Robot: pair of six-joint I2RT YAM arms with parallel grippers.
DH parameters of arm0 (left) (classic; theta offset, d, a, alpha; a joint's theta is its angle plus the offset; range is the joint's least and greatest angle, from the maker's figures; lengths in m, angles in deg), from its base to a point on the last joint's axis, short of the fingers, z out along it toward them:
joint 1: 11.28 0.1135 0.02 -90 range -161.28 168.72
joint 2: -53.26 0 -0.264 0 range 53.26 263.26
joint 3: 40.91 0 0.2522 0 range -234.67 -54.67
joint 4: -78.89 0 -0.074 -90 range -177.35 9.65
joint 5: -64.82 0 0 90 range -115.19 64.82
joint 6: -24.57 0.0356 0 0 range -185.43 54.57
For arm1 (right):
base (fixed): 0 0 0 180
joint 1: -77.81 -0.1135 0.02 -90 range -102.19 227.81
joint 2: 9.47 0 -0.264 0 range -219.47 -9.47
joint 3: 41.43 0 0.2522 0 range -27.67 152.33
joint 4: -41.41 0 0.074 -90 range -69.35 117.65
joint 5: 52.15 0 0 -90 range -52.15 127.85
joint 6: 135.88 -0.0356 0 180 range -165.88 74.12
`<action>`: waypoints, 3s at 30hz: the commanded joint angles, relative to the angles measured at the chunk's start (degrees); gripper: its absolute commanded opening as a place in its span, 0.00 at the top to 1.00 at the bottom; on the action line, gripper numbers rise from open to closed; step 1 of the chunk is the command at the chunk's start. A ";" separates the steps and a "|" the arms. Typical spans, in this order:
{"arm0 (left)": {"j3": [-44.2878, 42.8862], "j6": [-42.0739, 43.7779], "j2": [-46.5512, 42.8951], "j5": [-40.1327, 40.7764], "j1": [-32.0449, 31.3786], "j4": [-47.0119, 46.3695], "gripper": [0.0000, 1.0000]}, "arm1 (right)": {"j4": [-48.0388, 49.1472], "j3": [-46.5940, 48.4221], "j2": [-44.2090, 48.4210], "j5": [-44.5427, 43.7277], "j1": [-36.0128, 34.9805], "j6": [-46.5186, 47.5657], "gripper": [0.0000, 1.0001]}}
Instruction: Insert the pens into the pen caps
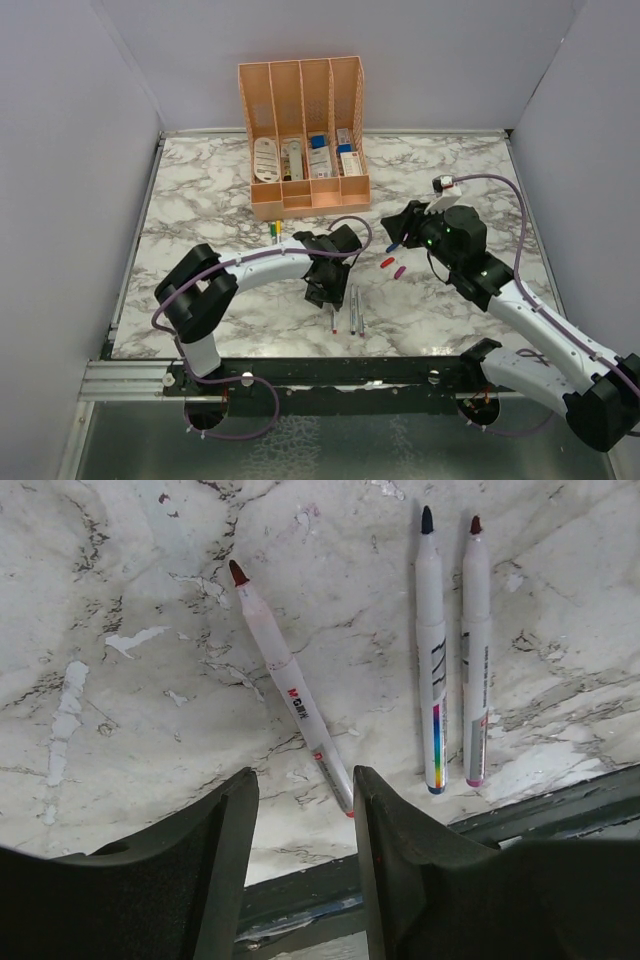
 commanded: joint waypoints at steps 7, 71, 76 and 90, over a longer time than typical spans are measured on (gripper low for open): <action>-3.62 0.01 4.93 -2.46 -1.04 1.83 0.54 | 1.08 -0.72 0.45 0.31 0.00 0.96 0.59; -5.85 24.59 13.53 6.43 10.86 -0.60 0.57 | 1.69 -1.10 1.87 1.16 -0.02 -0.97 0.59; -4.86 25.57 13.30 5.31 10.59 -1.39 0.59 | 1.49 -0.93 1.97 0.41 -0.02 -0.96 0.59; 5.99 23.23 10.20 0.88 7.15 -6.65 0.88 | 0.59 -0.85 1.85 -0.54 -0.02 -1.28 0.59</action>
